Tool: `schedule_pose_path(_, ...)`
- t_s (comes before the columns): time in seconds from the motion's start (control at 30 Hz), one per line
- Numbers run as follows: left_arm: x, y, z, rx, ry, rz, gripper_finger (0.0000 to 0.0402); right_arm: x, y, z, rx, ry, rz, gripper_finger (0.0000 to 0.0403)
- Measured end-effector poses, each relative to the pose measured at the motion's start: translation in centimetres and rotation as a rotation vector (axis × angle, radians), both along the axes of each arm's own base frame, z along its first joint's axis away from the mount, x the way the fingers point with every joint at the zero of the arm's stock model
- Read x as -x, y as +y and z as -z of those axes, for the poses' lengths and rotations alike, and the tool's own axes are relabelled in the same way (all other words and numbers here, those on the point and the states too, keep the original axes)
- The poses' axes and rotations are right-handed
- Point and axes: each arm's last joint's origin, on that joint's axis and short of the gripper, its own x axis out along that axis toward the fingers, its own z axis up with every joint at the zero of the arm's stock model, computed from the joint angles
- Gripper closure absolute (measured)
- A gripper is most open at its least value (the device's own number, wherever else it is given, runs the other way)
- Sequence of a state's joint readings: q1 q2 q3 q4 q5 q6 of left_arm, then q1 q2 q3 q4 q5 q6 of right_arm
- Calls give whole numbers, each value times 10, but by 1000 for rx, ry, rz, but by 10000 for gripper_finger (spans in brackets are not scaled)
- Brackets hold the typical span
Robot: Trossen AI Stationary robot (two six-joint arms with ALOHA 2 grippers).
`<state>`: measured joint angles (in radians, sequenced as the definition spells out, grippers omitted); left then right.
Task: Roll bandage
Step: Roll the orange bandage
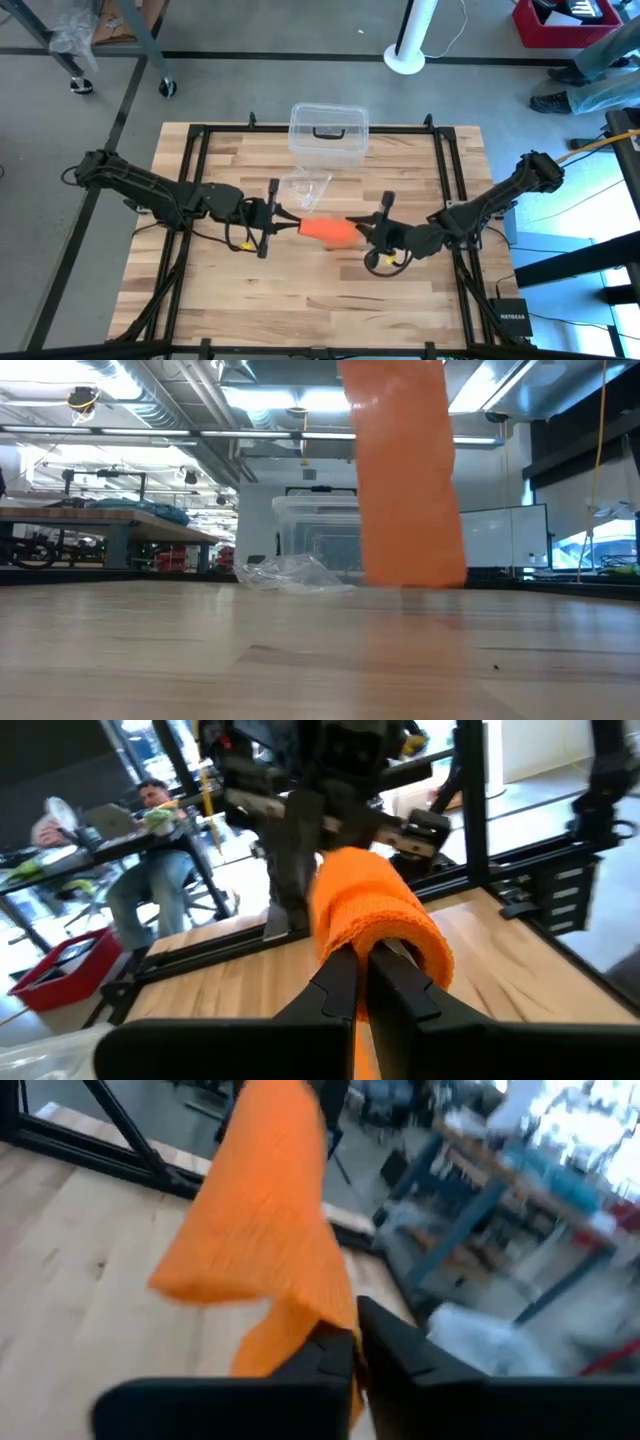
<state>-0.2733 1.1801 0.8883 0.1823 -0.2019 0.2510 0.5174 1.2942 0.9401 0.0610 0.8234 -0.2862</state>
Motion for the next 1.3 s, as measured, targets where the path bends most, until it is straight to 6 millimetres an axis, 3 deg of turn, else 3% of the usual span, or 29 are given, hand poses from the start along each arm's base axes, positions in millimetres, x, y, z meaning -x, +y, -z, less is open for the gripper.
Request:
schedule_pose_path(0.17,0,-3,0,24,2,100,398,-3,0,-30,115,-28,-2,381)
schedule_pose_path(0.27,-1,-5,1,31,7,146,398,-4,1,-51,193,-47,-10,395)
schedule_pose_path(0.5,-11,-5,7,3,-4,145,398,-2,0,-89,279,-96,-23,392)
schedule_pose_path(0.7,-19,-2,9,27,-31,126,398,-3,2,-91,300,-95,-96,394)
schedule_pose_path(1.0,-27,9,14,79,-24,26,398,-27,20,-73,392,-71,-195,397)
schedule_pose_path(1.3,-29,16,13,119,-39,-79,398,-30,48,-109,358,-149,-219,399)
